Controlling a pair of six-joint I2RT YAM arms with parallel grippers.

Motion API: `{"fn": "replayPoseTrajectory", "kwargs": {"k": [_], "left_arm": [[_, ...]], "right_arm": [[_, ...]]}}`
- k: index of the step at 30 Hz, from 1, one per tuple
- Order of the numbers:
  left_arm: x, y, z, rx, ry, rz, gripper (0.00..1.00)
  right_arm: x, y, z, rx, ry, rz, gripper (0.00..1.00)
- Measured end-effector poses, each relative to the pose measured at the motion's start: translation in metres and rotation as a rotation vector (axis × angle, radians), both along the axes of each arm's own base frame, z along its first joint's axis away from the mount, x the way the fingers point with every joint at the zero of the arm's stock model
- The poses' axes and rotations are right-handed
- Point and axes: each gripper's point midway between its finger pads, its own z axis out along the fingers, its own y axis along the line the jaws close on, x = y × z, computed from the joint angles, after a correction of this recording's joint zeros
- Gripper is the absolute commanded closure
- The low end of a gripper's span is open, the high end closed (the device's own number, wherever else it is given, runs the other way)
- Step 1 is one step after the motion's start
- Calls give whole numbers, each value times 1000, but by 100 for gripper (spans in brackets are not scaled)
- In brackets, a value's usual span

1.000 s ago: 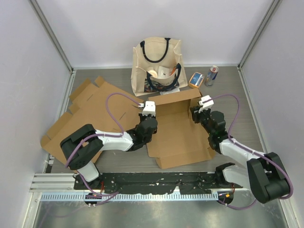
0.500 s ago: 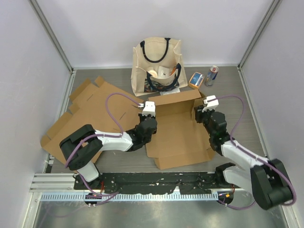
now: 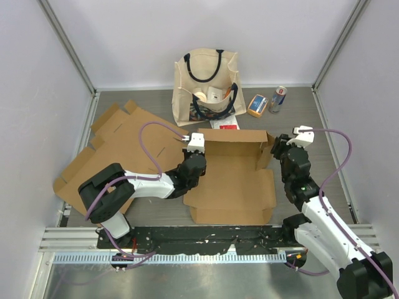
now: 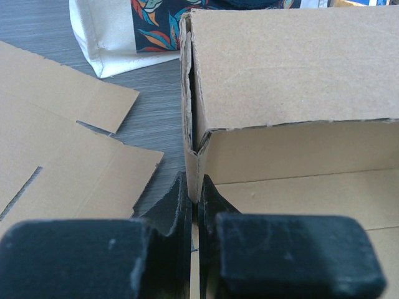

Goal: Fold the paper box

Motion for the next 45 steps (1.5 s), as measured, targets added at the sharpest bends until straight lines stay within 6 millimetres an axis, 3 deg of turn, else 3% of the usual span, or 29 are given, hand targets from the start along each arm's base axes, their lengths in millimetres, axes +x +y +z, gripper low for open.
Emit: {"fn": "replayPoseTrajectory", "kwargs": {"k": [5, 8, 14, 18, 20, 24, 27, 29, 31, 36, 40, 42, 45], "left_arm": [[0, -1, 0, 0, 1, -4, 100], [0, -1, 0, 3, 1, -8, 100], [0, -1, 0, 3, 1, -5, 100], [0, 1, 0, 1, 5, 11, 100], [1, 1, 0, 1, 10, 18, 100], [1, 1, -1, -6, 14, 26, 100], [0, 1, -1, -8, 15, 26, 100], [0, 1, 0, -10, 15, 26, 100], [0, 2, 0, -10, 19, 27, 100], [-2, 3, 0, -5, 26, 24, 100], [-2, 3, 0, -3, 29, 19, 100], [-2, 3, 0, -3, 30, 17, 100], [-2, 2, 0, -3, 30, 17, 100]], "right_arm": [[6, -12, -8, -69, 78, -65, 34], [7, -14, -5, -84, 80, -75, 35], [-1, -15, -7, -61, 112, -78, 30], [-17, -28, -2, 6, 137, -161, 25], [-23, -36, 7, 29, 144, -210, 22], [-17, -51, 49, 86, 122, -256, 21], [6, -49, 81, 147, 131, -181, 13], [22, -37, 91, 174, 153, -80, 12], [37, -18, 86, 179, 214, 44, 15], [52, 15, 39, 204, 462, 239, 19], [45, 27, 11, 261, 585, 308, 20], [41, 30, 8, 285, 603, 330, 21], [37, 35, 4, 314, 616, 357, 31]]}}
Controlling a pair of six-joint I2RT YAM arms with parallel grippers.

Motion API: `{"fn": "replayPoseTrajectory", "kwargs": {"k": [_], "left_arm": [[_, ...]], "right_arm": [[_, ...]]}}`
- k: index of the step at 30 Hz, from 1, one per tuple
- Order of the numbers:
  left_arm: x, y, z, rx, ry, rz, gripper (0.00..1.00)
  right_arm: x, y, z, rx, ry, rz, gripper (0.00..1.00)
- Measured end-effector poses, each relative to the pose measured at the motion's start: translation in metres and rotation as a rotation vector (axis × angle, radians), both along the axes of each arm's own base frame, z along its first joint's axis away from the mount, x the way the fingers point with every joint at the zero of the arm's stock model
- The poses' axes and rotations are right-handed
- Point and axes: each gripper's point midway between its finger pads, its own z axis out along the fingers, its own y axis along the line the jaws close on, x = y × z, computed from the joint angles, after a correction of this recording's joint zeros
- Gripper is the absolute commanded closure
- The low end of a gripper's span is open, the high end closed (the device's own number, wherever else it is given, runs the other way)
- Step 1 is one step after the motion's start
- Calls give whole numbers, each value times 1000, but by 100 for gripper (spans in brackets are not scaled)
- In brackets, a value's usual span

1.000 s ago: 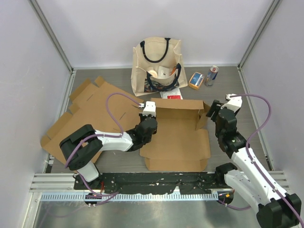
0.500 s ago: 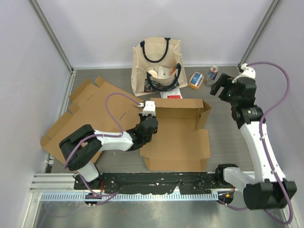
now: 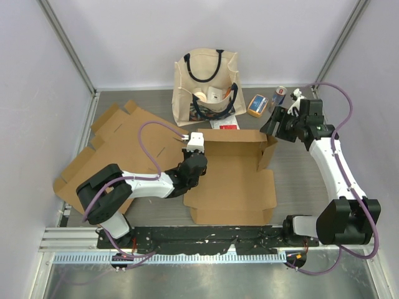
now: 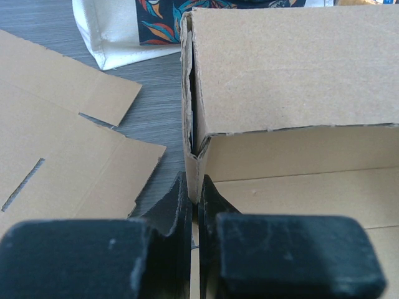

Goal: Fold the paper box

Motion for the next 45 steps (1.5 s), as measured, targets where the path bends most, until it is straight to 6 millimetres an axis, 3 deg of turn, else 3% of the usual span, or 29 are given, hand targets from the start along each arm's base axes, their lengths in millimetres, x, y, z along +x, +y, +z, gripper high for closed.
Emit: {"fn": "replayPoseTrajectory", "kwargs": {"k": [1, 6, 11, 19, 29, 33, 38, 42, 45], "left_arm": [[0, 0, 0, 0, 0, 0, 100], [0, 0, 0, 0, 0, 0, 100], [1, 9, -1, 14, -4, 44, 100], [3, 22, 0, 39, -19, 110, 100], [4, 22, 0, 34, -29, 115, 100], [4, 24, -1, 39, -37, 112, 100], [6, 26, -1, 33, -46, 109, 100], [7, 27, -2, 29, -50, 101, 100], [8, 26, -1, 21, -52, 94, 100]], "right_arm": [[-3, 3, -4, 16, 10, 5, 38], [-21, 25, -26, 187, 93, -6, 52], [-19, 39, -15, 310, 57, -89, 55], [-3, 45, -25, 470, 16, -234, 40], [-9, 42, -29, 381, -101, -175, 20], [-10, 20, -16, 354, -174, -197, 16], [-11, -39, 2, 286, -266, -326, 17], [-23, -87, -9, 83, -218, -469, 20], [-34, -105, -25, -88, -130, -487, 20]]}}
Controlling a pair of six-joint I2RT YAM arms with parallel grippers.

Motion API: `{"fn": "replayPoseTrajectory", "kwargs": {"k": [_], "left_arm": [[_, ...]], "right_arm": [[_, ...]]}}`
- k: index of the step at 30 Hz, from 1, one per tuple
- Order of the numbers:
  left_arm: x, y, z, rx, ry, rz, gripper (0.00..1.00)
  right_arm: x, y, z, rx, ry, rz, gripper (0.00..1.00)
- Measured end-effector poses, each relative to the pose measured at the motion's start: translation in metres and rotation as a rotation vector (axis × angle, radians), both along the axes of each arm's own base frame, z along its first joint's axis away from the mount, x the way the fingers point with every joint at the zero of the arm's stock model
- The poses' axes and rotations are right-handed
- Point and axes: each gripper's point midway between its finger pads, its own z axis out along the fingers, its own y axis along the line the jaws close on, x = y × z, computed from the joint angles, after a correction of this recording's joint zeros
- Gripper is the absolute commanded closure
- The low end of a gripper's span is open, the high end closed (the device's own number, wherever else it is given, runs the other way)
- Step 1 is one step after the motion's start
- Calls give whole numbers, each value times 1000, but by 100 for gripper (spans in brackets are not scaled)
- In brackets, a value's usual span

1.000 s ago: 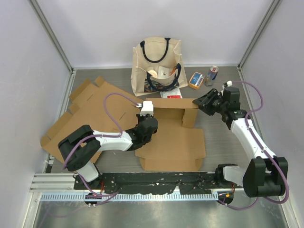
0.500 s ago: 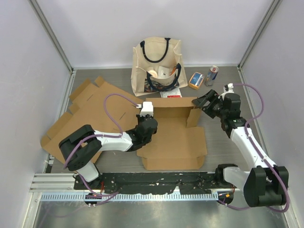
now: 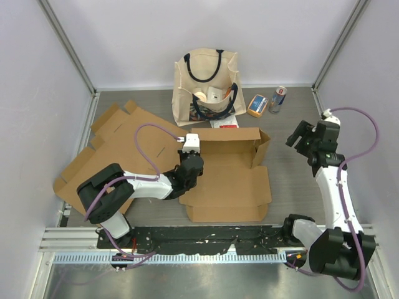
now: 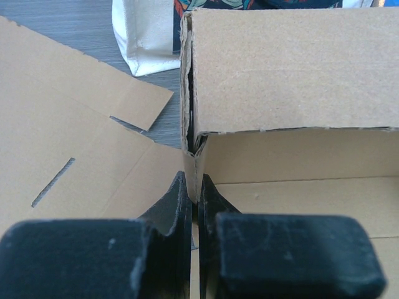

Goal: Fold the paper box

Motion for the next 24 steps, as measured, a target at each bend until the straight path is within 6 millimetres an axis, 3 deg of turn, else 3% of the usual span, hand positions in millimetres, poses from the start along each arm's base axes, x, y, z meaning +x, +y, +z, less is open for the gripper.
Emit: {"fn": "replayPoseTrajectory", "kwargs": {"k": [4, 9, 14, 24], "left_arm": [[0, -1, 0, -9, -1, -9, 100], [0, -1, -1, -15, -5, -16, 100], [0, 0, 0, -25, -8, -21, 100], [0, -1, 0, -35, -12, -33, 100]], "right_arm": [[-7, 23, -31, -163, 189, 209, 15], [-23, 77, -60, -306, 275, 584, 15], [-30, 86, -74, -367, 228, 700, 20], [-7, 105, -74, -436, -79, 750, 38]]}}
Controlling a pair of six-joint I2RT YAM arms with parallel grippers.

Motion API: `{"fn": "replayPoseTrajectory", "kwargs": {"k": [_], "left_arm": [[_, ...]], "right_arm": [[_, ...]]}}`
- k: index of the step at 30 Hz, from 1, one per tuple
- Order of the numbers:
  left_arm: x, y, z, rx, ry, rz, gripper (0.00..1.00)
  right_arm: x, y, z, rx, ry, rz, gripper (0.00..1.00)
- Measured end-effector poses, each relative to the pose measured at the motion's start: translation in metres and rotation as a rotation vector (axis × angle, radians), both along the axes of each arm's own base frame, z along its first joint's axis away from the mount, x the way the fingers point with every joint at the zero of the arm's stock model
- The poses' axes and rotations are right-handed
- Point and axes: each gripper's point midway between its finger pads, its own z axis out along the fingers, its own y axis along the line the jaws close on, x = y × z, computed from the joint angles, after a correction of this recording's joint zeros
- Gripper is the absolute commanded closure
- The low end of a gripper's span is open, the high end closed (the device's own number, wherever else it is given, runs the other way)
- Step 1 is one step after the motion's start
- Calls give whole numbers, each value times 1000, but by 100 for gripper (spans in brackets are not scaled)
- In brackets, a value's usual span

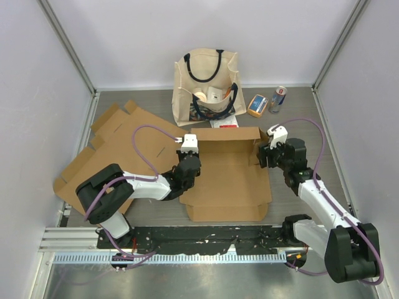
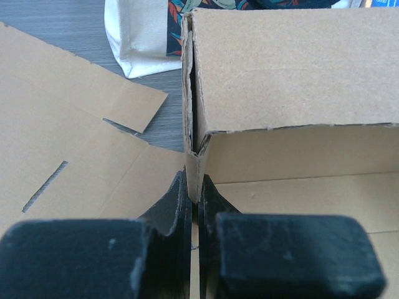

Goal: Fold the paper box

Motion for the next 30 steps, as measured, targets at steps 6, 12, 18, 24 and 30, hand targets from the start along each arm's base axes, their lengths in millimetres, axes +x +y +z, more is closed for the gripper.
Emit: {"fn": "replayPoseTrajectory", "kwargs": {"k": [6, 12, 18, 24, 30], "left_arm": [[0, -2, 0, -5, 0, -8, 100], [0, -2, 0, -2, 0, -12, 100], [1, -1, 0, -2, 0, -11, 100], [1, -2, 0, -2, 1, -14, 100], [1, -1, 0, 8, 0, -17, 100]], "right_arm": [[16, 18, 10, 40, -180, 79, 52], [23, 37, 11, 49, -270, 133, 67], [31, 43, 14, 48, -351, 124, 57], [40, 39, 10, 40, -396, 71, 46], [51, 32, 8, 20, -421, 20, 35]]}}
